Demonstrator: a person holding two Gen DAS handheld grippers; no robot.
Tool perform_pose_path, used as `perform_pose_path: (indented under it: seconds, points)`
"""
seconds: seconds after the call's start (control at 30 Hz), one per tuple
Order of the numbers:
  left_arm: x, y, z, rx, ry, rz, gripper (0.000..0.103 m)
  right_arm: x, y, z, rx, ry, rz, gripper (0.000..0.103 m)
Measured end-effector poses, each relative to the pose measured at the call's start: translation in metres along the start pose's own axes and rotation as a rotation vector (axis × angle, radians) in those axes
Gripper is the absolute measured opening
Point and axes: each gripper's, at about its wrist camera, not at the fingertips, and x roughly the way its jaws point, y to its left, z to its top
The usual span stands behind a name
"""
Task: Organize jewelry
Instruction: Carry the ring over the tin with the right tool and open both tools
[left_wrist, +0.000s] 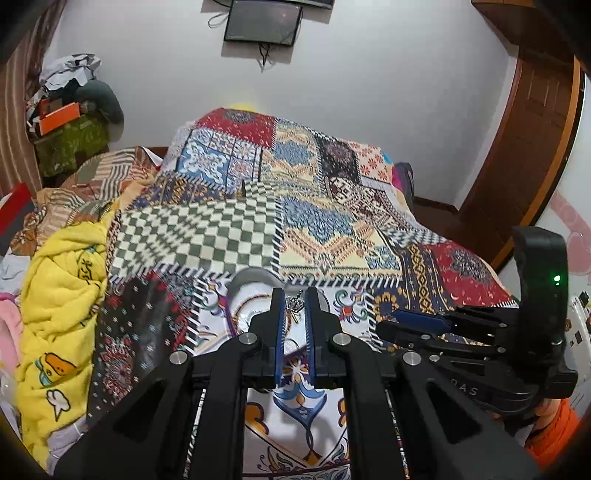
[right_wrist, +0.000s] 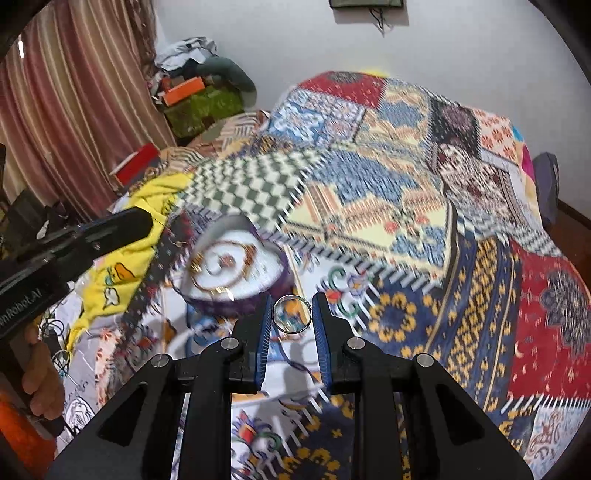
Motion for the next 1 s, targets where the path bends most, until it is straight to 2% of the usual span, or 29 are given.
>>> perform_pose_path:
  seconds: [0.23,0.47,0.7,1.0]
  points:
    - [-0.005,0.008,0.015,0.011,-0.035,0.024,0.008,0.008,0.014,0.018,-0.038,-0.028,0.029,0.020]
    - [0.000,0.018,0.025,0.010,-0.049,0.037,0.008,0.026,0.020,0.027,-0.066,-0.013,0.043,0.020]
    - [0.018,0.027,0.025,0.001,-0.028,0.028,0.008,0.051,0.025,0.029,-0.084,0.031,0.061,0.020]
    - [0.053,0.035,0.022,-0.008,0.051,-0.025,0.008,0.072,0.027,0.029,-0.108,0.076,0.069,0.020]
